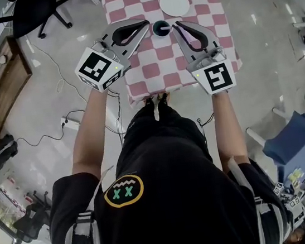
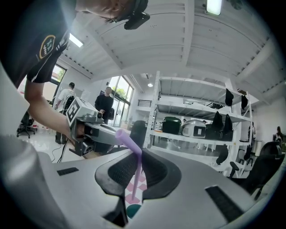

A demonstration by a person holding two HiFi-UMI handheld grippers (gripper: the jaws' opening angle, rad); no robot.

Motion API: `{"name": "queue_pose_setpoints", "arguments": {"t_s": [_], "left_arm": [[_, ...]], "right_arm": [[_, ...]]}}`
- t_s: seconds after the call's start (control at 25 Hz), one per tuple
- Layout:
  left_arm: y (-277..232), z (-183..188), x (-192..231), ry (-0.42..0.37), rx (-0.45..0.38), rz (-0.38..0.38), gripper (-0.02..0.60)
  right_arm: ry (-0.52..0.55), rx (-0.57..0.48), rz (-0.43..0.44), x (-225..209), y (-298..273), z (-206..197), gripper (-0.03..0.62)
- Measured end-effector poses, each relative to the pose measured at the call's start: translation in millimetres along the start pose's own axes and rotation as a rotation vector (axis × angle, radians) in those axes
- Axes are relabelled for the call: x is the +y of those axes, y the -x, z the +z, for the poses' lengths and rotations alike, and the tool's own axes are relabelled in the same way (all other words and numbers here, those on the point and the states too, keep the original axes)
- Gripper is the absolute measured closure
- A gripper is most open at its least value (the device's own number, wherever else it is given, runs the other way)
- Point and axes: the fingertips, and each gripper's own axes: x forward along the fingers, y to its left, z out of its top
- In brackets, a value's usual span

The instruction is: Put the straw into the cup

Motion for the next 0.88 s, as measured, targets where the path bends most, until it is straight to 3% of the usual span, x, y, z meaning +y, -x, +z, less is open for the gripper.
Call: {"name": "queue_pose_setpoints", "arguments": {"t_s": [0.88], "left_arm": [[-47.4, -70.4, 20.1, 0.052, 0.034, -0.006, 0.565]], "right_arm": [[0.003, 0.155, 0.001, -15.7, -34.0, -101.9, 0.54]]}}
